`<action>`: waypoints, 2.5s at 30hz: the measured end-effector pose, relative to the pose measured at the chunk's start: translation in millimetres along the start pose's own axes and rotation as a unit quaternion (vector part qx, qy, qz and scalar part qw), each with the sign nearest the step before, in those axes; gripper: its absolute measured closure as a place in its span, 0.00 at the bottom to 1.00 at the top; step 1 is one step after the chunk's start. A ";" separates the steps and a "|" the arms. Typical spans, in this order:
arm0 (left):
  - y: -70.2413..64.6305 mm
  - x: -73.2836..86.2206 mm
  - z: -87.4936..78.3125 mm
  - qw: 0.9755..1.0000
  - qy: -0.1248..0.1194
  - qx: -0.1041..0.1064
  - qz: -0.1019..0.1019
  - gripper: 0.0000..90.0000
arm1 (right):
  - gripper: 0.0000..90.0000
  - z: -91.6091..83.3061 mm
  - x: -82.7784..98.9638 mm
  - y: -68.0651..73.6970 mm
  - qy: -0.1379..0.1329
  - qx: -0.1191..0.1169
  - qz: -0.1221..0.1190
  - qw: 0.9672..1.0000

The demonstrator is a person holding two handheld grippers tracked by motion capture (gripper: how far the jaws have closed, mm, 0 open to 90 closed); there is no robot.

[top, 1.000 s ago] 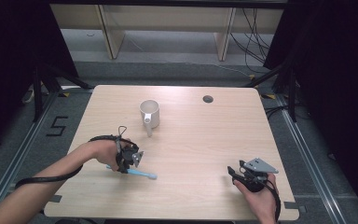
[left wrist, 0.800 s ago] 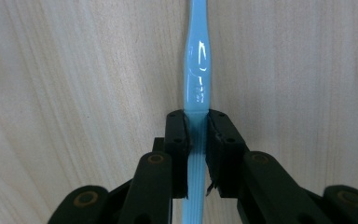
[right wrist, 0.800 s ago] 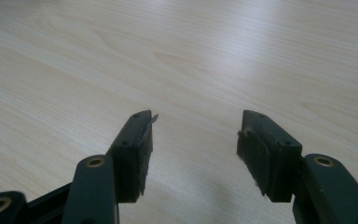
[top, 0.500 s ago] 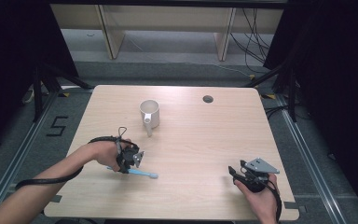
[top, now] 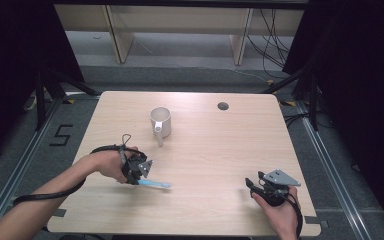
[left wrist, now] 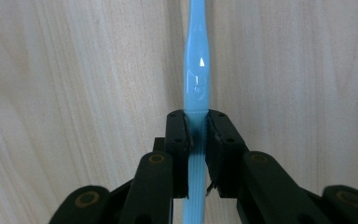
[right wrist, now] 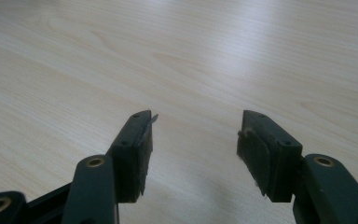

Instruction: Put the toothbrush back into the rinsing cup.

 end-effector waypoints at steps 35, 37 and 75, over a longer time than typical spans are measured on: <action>-0.6 -8.6 -24.1 0.996 -0.082 -0.035 -0.004 0.88 | 0.50 -1.5 -0.4 0.9 0.001 0.000 0.007 1.000; 0.0 -10.2 -26.1 0.995 -0.094 -0.039 -0.004 0.87 | 0.50 -1.5 -0.3 1.1 0.001 0.001 0.008 1.000; 24.2 -20.1 -44.0 0.903 -0.352 -0.205 -0.133 0.88 | 0.50 -1.4 3.1 3.6 0.005 0.000 0.028 1.000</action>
Point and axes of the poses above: each handheld gripper's, and its own axes: z roughly forward along the jaws, x roughly out of its underside, y roughly to its left, the point moved 8 cm from there along z, roughly forward along the jaws, and after that the axes turned 9 degrees about z, right-handed, at the moved point
